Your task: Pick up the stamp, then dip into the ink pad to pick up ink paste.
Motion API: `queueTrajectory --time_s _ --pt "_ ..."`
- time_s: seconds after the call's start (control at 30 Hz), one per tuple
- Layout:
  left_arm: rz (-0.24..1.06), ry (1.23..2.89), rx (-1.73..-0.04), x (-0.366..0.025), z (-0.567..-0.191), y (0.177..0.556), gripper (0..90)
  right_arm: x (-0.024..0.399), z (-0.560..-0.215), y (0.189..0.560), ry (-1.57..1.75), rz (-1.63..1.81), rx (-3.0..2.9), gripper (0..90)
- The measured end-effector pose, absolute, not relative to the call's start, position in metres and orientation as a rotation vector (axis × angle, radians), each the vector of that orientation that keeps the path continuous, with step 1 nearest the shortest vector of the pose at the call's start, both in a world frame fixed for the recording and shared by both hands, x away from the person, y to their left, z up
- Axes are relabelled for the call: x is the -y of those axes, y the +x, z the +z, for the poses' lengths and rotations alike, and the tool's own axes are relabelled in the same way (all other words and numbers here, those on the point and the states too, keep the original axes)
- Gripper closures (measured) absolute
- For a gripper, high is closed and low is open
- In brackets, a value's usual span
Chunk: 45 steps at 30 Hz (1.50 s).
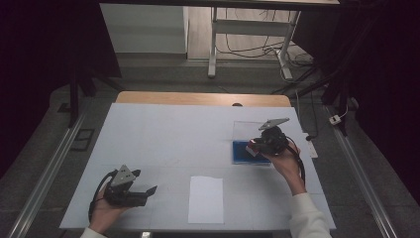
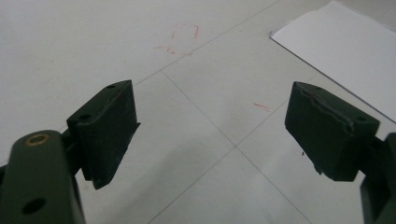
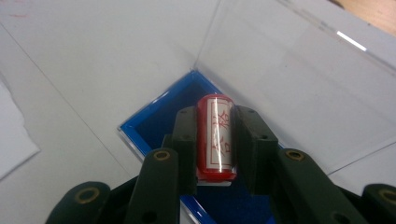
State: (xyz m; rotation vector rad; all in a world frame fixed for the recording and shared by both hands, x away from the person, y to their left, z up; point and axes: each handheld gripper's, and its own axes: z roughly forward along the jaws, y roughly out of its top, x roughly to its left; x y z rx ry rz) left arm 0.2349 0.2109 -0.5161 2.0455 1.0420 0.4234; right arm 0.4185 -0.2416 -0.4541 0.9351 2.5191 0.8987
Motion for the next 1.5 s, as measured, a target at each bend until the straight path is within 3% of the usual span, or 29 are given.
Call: queueTrajectory --time_s 0.87,1.5 --pt "0.425 2.065 -1.039 -0.209 -0.517 0.237 18.0 0.243 -0.42 0.398 0.85 0.973 -2.41 70.4" --pt "0.426 2.063 -1.042 -0.209 -0.516 0.236 18.2 0.241 -0.445 0.411 0.904 0.885 -2.447 70.4"
